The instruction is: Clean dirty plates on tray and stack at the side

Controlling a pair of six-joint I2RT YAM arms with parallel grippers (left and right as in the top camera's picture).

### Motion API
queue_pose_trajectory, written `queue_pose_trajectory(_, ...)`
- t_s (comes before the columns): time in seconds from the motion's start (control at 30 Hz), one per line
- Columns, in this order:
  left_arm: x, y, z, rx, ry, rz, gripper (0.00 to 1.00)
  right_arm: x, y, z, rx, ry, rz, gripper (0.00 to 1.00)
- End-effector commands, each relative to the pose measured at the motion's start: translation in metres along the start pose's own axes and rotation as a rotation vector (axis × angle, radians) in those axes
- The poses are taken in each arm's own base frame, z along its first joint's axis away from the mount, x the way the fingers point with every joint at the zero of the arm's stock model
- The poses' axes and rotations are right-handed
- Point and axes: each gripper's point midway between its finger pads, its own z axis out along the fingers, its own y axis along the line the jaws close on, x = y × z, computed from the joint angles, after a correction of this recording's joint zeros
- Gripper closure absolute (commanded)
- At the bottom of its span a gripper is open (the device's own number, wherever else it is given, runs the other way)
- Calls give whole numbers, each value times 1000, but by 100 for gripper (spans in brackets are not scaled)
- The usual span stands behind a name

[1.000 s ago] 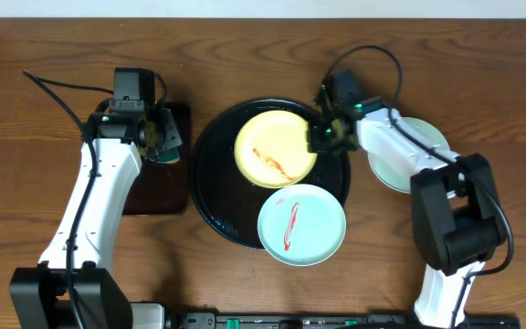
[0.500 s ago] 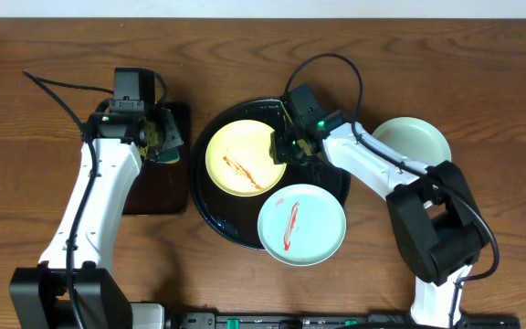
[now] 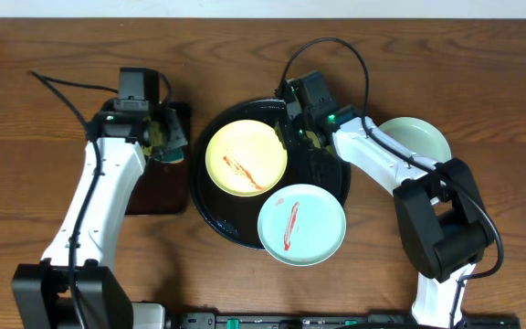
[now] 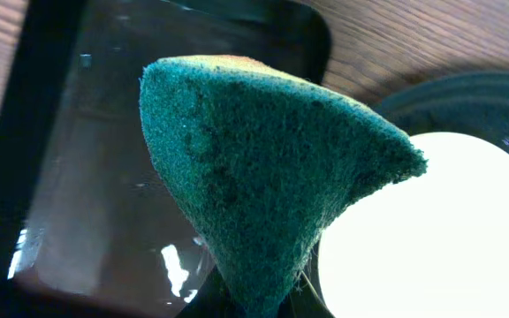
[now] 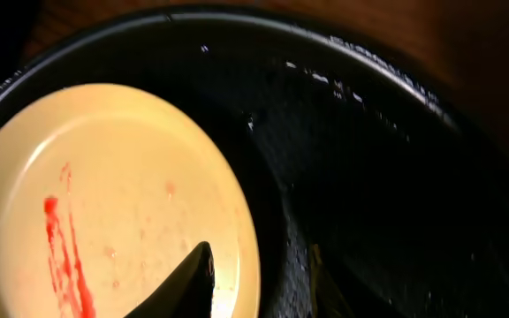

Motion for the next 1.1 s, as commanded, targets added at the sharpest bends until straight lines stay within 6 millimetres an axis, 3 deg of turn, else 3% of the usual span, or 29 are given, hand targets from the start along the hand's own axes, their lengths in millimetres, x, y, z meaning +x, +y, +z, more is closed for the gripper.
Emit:
queue_pose_trajectory(0.0,3,-15,1,27,2,48,92,5,1,15,-48,27,-15,67)
queue_pose_trajectory(0.2,4,-29,1,48,-12,70,92,19,-4,35,-57,62,29,71)
queue_pose_trajectory(0.37,7,-37,2,56,-7,77,93,20,-15,39,-2,59,124,99)
queue_pose_trajectory(0.5,13,-44,8,58,13,73,93,22,-25,39,55,58,234,99)
queue_pose_trajectory(0.7,23,-69,28,75,38,131,93,57,-48,31,225,160,464,99)
queue_pose_trajectory(0.87,26,-90,52,94,35,150,93,75,-52,26,268,225,481,99)
queue_pose_trajectory(1.07,19,-110,79,124,-4,130,93,78,-58,25,318,223,462,99)
